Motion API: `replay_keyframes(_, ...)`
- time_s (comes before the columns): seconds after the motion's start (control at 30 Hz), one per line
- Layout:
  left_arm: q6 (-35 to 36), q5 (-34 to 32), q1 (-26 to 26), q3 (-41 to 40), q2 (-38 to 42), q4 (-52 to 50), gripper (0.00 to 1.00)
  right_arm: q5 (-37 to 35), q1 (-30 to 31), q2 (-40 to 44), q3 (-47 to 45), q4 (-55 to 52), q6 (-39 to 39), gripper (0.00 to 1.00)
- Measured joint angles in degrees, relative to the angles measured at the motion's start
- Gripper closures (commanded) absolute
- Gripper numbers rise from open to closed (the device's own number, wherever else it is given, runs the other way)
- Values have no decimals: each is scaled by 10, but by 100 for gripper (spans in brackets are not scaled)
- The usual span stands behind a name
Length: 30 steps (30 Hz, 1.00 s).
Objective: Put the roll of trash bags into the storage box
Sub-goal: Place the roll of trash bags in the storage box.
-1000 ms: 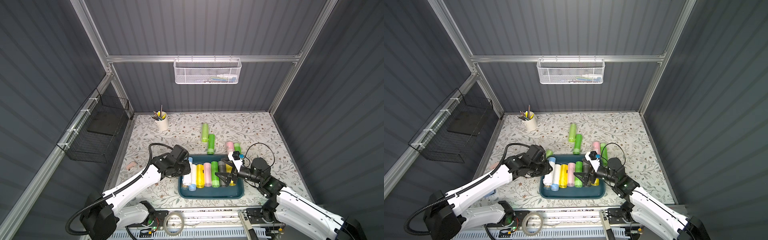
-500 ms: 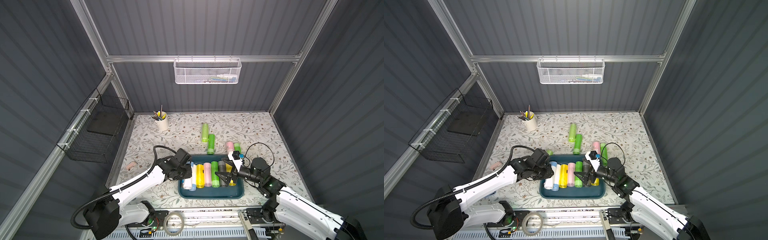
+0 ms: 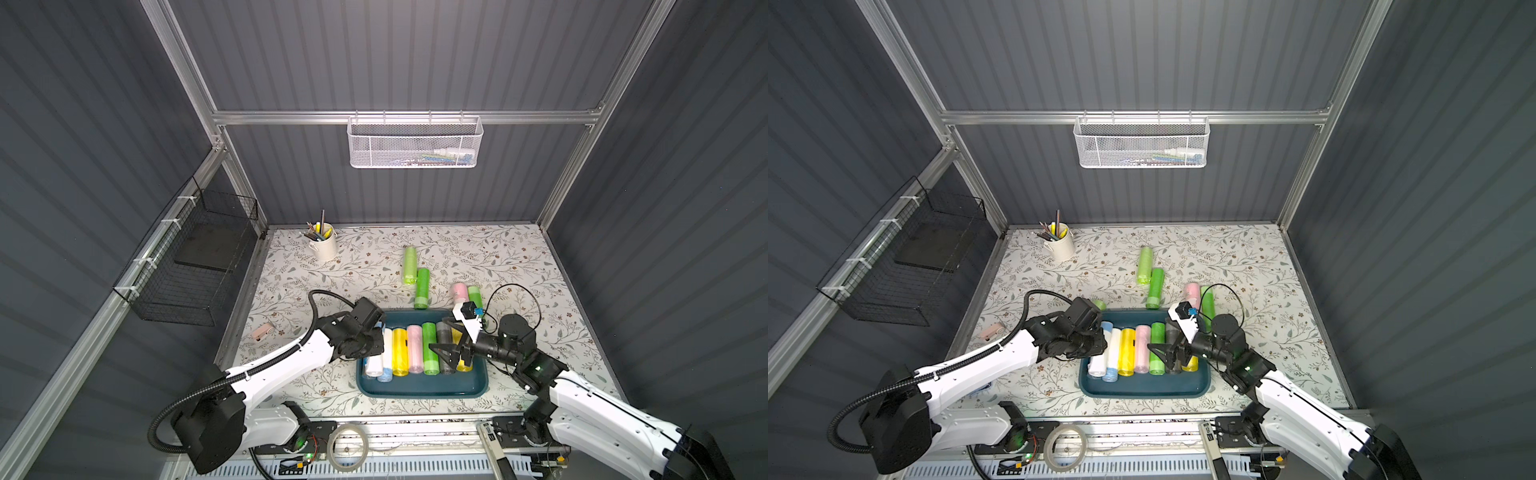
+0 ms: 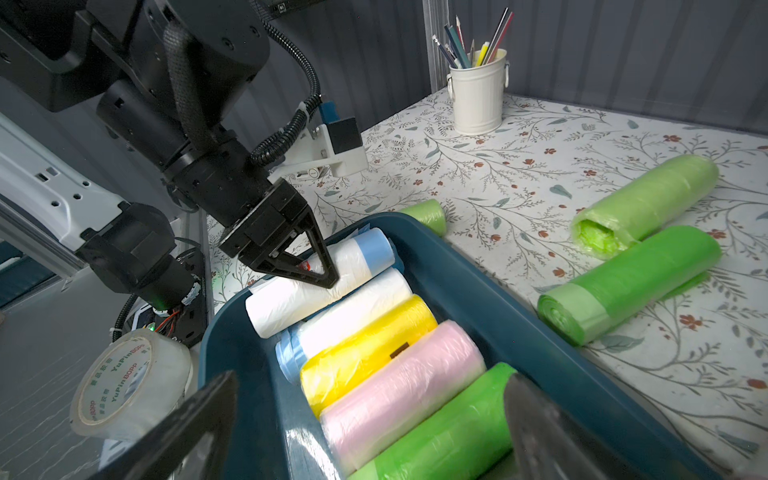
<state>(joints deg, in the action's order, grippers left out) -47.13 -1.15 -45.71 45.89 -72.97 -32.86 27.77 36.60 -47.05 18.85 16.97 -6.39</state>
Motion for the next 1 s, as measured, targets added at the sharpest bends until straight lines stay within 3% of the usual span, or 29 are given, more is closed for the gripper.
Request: replay_keyframes(1.0,15,-10,-1,2,-13,8,66,3,6,-21,8,-3,0,1)
